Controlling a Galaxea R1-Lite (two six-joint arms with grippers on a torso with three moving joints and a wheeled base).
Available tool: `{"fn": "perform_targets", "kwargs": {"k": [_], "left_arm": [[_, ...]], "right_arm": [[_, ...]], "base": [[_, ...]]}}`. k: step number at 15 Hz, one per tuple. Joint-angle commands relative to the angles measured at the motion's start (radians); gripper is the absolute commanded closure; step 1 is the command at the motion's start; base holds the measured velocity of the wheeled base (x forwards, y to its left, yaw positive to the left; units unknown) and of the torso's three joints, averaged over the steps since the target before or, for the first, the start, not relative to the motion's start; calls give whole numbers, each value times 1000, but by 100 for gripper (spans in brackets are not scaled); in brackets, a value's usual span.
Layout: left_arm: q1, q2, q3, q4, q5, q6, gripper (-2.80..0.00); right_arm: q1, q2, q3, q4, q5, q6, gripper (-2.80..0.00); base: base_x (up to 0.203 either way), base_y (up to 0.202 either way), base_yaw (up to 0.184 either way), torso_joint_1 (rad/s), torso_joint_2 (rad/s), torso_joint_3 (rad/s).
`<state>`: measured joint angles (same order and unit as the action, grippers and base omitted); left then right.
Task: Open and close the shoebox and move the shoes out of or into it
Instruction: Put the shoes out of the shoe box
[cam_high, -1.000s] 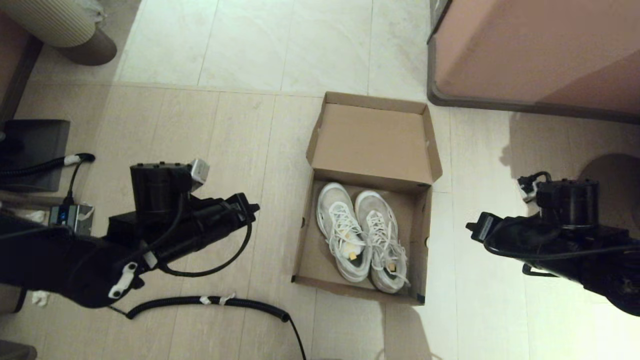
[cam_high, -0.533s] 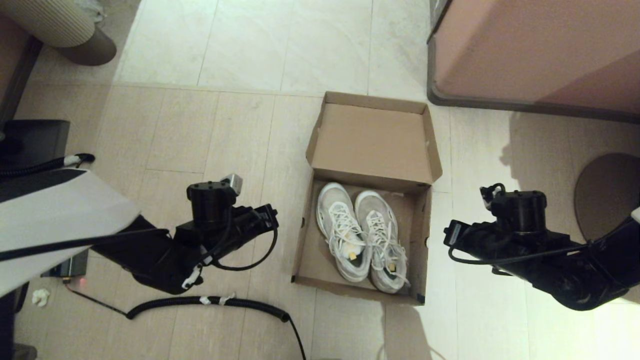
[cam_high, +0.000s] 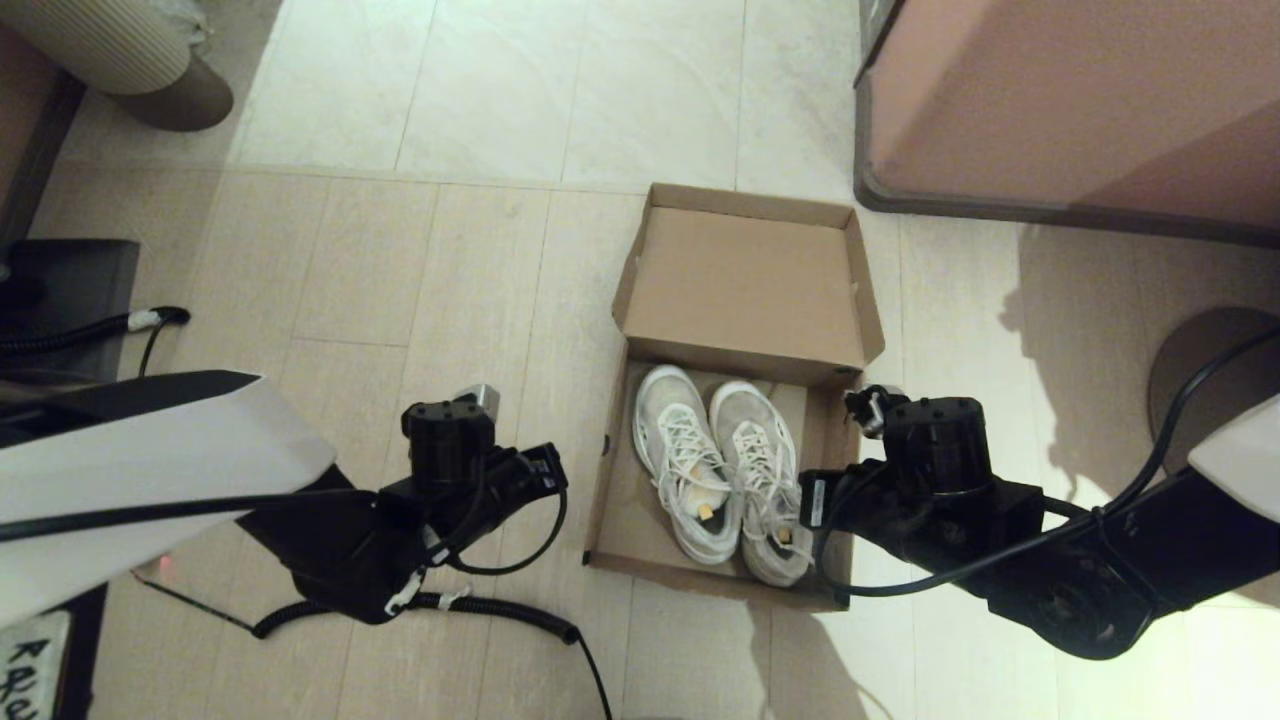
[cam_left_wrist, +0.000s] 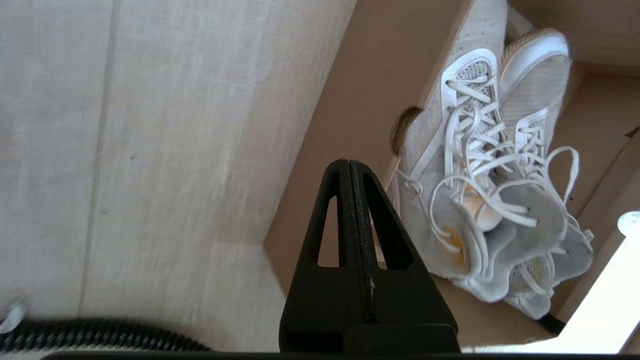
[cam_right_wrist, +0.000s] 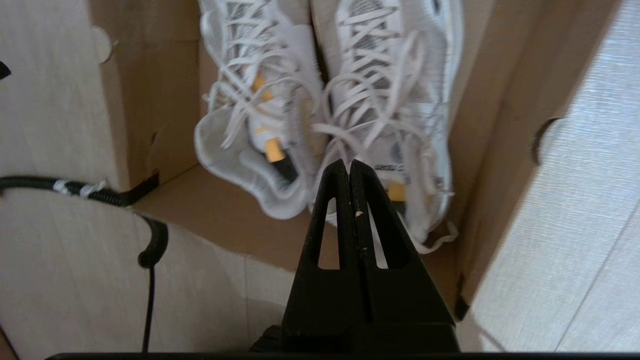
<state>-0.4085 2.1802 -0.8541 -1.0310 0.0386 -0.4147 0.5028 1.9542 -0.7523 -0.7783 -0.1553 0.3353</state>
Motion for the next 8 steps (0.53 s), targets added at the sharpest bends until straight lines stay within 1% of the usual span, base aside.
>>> {"fn": "perform_targets", "kwargs": {"k": [1,2,4,7,8], "left_arm": [[1,-29,59,-29,14,-2,0],[6,-44,77,-34,26,-5,0],[1,-50,72,-35,27,0,0],[-3,-43,67,-35,27,7,0],[-4,-43,70,-35,27,8,0]], "right_arm": [[11,28,-6,-7,-1,4,0],[12,55,-20,-9,-1,6,0],[15,99,-41,-19,-1,2,0],[34,127,-30,-24,-1,-21,0],[35,129,-27,-23,-4,-22,-280]], "base": [[0,0,0,0,0,0],[0,0,0,0,0,0],[0,0,0,0,0,0],[0,0,0,0,0,0],[0,0,0,0,0,0]]}}
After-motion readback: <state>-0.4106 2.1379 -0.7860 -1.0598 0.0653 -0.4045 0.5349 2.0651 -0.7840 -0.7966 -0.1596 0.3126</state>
